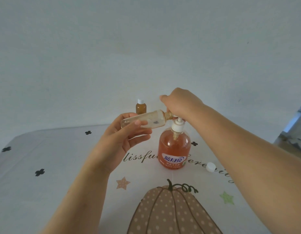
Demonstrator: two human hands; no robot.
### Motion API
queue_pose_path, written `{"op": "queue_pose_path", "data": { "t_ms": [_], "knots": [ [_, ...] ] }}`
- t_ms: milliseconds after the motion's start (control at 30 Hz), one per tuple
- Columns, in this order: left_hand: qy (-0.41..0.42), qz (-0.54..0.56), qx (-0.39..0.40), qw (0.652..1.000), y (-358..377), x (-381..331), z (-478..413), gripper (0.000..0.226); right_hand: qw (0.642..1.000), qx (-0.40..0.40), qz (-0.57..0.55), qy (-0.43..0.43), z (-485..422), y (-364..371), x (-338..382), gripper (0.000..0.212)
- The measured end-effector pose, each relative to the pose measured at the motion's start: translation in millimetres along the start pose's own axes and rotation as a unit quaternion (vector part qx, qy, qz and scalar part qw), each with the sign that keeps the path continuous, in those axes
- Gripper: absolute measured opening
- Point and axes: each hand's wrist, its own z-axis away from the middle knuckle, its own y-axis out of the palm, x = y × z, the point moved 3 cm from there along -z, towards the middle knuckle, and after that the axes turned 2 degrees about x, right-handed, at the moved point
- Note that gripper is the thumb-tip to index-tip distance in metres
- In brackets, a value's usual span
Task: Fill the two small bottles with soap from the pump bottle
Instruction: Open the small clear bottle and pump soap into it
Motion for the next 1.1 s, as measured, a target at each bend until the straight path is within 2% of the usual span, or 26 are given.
{"op": "queue_pose_path", "data": {
  "t_ms": [567, 733, 833, 1100],
  "knots": [
    [-0.012, -0.001, -0.01, 1.0, 1.1, 4.3, 0.2, 0.027, 0.999, -0.028, -0.022, 0.001, -0.5, 10.3, -8.6, 0.04],
    [-0.006, 0.012, -0.001, 1.0, 4.4, 1.0, 0.6, 0.031, 1.0, -0.022, 0.014, -0.009, 1.0, -1.3, -2.5, 0.041],
    [-0.001, 0.011, 0.004, 1.0, 4.9, -1.4, 0.8, 0.03, 0.999, -0.004, 0.046, 0.007, 2.0, -2.8, -1.5, 0.044],
    [-0.009, 0.007, -0.008, 1.0, 0.0, 2.2, -1.9, 0.026, 0.999, -0.018, 0.01, 0.033, -3.7, 8.9, -6.6, 0.043]
  ]
}}
